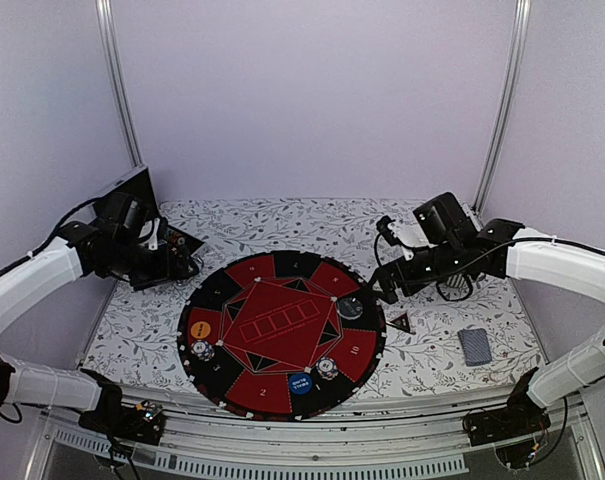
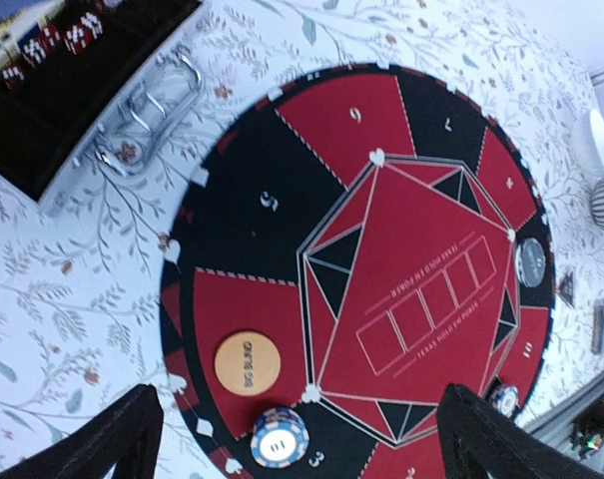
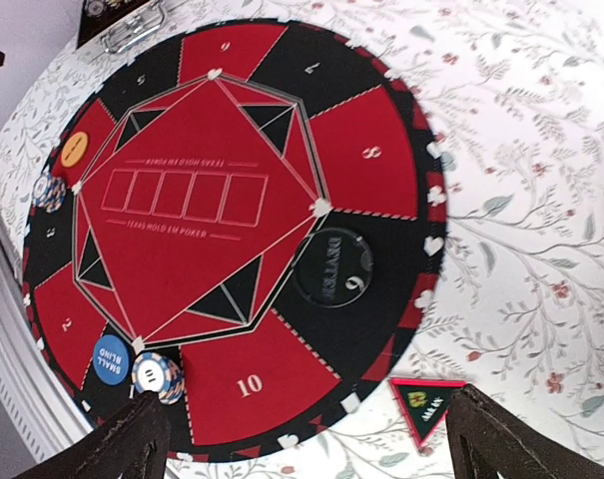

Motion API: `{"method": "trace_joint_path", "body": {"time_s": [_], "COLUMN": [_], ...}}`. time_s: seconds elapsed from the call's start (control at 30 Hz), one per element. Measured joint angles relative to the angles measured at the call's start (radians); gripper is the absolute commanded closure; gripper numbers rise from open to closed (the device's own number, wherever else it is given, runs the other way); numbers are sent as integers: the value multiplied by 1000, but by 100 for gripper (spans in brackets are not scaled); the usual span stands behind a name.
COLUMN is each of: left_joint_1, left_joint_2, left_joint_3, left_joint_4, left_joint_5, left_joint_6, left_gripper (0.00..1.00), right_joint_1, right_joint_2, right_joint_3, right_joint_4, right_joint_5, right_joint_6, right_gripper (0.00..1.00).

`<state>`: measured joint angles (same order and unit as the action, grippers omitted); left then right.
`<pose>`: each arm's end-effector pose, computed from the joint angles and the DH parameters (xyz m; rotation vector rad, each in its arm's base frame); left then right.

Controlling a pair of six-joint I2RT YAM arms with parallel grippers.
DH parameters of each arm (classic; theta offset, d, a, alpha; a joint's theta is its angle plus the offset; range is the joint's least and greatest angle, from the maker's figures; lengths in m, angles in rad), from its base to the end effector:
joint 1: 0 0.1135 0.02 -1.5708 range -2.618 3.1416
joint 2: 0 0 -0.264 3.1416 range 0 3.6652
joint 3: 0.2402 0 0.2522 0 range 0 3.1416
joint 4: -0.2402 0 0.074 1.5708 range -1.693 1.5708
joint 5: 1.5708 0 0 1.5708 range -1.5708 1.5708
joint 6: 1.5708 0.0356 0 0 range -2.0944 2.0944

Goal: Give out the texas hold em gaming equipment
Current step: Pick up the pile of poker chips from the chip case.

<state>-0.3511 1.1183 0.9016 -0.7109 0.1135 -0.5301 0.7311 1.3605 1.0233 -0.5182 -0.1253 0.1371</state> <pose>0.2074 -0.0802 0.2693 -0.1807 2.5565 -0.4958 0.2111 0.1953 0.2647 -0.7849 2.3649 0.5334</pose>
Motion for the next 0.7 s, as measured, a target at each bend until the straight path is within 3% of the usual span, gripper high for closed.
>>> {"method": "trace_joint_path", "body": {"time_s": [0.33,0.5,0.7], "left_joint_1": [-6,-6,-5], "left_joint_2": [220,268,325], "left_joint_3": [312,347,317], "left_joint_4": [-65,-43,8], "left_joint_5": [-349,-519,-594], "left_joint_6": [245,333,376], "left_gripper": [2,2,2], "right_joint_1": [-59,-67,-76], "right_joint_2": [94,172,202], "right_joint_3": [279,410,458], "right_joint_4": [-128,-156,-142], "right_joint_5": [190,243,275], "right_joint_6": [-97,-113,-105], "right_gripper": [1,1,1]}}
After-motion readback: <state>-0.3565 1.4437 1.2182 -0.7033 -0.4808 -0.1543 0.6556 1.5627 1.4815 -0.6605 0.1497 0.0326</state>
